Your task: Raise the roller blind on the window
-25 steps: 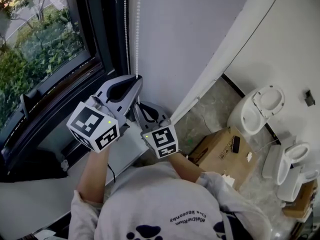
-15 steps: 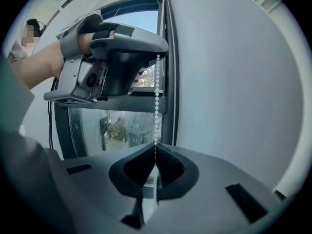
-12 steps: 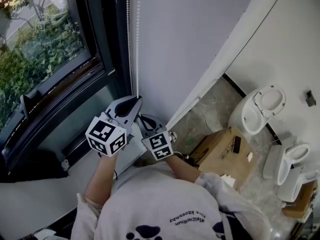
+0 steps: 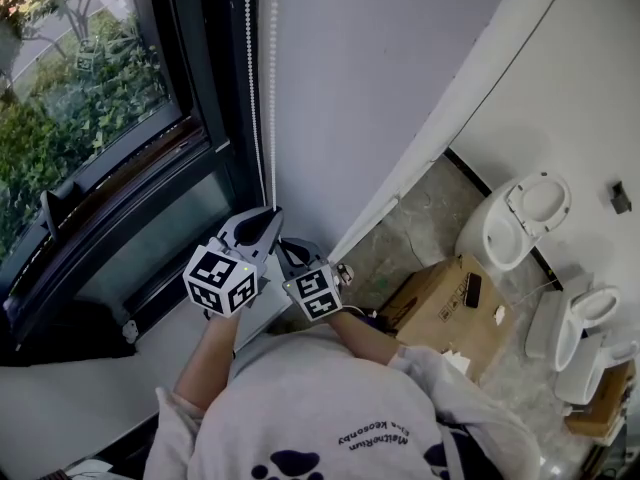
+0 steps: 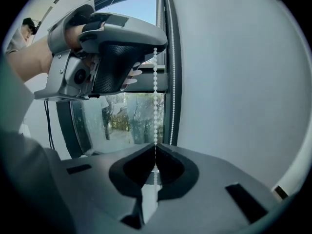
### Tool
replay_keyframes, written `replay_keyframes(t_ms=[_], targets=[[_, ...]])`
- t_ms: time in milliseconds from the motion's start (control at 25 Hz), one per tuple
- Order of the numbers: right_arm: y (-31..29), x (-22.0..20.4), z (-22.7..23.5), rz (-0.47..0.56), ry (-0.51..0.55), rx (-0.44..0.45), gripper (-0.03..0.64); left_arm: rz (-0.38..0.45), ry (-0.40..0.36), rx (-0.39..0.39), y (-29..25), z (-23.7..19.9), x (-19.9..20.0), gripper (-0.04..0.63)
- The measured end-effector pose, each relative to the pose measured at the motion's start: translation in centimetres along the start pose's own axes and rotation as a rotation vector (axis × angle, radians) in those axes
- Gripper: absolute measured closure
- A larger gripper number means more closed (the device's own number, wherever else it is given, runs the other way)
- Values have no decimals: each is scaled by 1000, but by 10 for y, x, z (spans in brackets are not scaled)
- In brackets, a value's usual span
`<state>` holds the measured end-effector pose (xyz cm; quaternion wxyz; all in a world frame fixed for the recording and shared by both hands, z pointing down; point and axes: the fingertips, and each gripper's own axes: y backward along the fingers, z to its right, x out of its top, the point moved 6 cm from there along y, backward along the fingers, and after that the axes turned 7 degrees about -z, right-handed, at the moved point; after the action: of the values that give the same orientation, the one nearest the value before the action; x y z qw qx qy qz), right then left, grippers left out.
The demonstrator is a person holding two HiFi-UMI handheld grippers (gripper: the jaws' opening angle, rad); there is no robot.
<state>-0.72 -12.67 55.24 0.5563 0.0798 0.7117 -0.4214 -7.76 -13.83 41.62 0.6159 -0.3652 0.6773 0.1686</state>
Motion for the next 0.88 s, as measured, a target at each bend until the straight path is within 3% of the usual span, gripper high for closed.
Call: replay_keyframes(t_ms=[600, 880], targets=[[-8, -25, 4, -56, -20, 9, 606, -13, 27, 19, -6, 2, -27, 583], [-4, -23, 4, -33, -24, 6, 606, 18, -95, 43, -7, 12, -24, 581]])
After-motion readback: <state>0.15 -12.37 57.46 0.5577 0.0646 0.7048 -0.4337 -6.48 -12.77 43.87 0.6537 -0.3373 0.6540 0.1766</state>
